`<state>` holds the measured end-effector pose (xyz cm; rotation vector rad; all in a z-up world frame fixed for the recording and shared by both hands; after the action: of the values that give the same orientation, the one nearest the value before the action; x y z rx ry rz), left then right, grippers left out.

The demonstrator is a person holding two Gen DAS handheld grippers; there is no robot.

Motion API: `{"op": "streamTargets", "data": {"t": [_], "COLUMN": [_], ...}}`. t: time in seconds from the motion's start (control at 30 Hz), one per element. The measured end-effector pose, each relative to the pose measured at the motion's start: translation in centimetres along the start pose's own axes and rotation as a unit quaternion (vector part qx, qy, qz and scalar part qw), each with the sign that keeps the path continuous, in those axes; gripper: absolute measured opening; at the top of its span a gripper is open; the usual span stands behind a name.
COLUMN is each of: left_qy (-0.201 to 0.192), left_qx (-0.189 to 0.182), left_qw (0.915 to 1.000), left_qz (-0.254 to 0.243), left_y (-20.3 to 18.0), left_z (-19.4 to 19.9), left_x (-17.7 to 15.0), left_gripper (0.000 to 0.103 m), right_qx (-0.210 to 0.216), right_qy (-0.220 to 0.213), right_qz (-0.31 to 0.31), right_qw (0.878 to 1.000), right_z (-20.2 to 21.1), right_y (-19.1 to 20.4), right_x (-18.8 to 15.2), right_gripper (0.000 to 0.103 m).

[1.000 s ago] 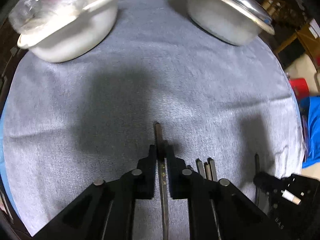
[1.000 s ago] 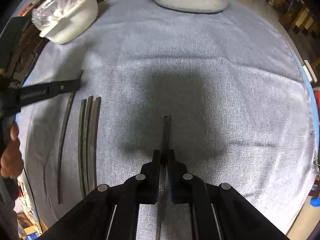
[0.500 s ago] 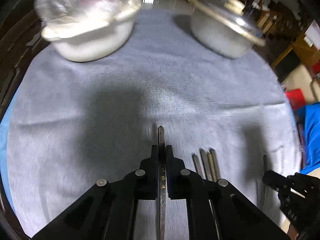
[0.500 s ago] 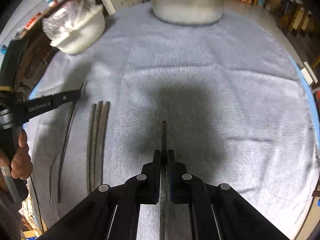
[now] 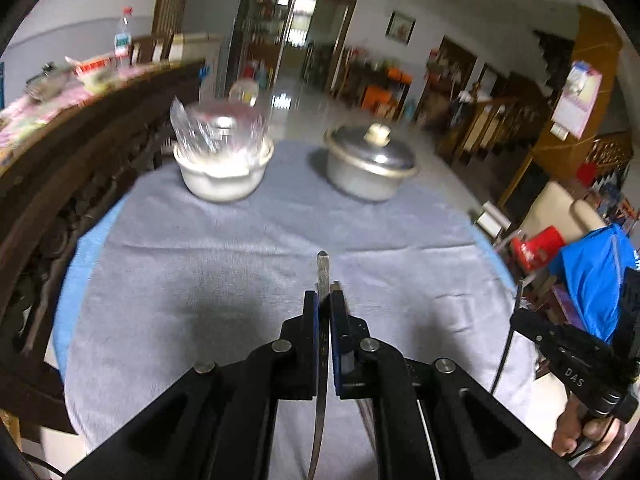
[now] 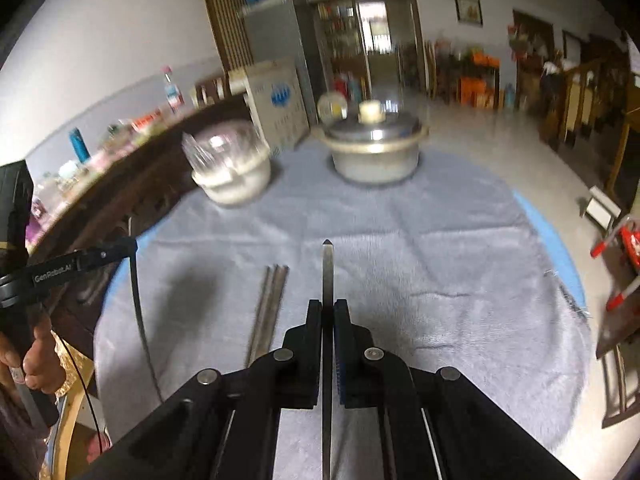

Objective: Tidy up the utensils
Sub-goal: 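Lift both chopsticks and carry them over the utensil holder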

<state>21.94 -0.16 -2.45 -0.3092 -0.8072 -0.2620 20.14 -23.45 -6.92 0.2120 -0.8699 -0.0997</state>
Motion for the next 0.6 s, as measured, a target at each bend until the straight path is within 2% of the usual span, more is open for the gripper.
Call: {"op": "streamTargets", "data": {"t": [0.27,0.43,0.6], "left_qy": [-0.078,-0.108,-0.148], "left_qx": [-0.010,-0.024,-0.020], "left_qw": [0.9969,0.9937,0.9887], "left_qz": [-0.011,-0.012,-0.018], "left_y": [-2.9,-4.2,-5.2], "left_z": [7.9,11.3,14.7], "left_x": [-2.0,-2.1,-2.2], "left_gripper": [0.005,0.005,0.005], "right_qx": [0.010,0.027,0.038], "right_qy": [-0.098,-0.134,-0.187], "right_qz": [-0.023,-0.047,-0.052], "right_qw": [0.995,0.989,0.980], "right_z": [8.0,11.0,13.9], "right_y": [0.7,0.8,2.1], "right_x": [-2.0,-2.6,-2.7], "right_gripper": [0.006,0.006,0.006]}}
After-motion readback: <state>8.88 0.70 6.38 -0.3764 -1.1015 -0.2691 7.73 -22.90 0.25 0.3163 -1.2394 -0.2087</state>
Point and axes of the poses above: each gripper's, at about its wrist camera, not at the fingertips, and z roughly against the way its jaws point, y to its left, x to its top, the point moved 2 cm from there along -z, roughly the way its jaws point, and after that the axes turned 6 degrees about -z, right-handed, at the moved point
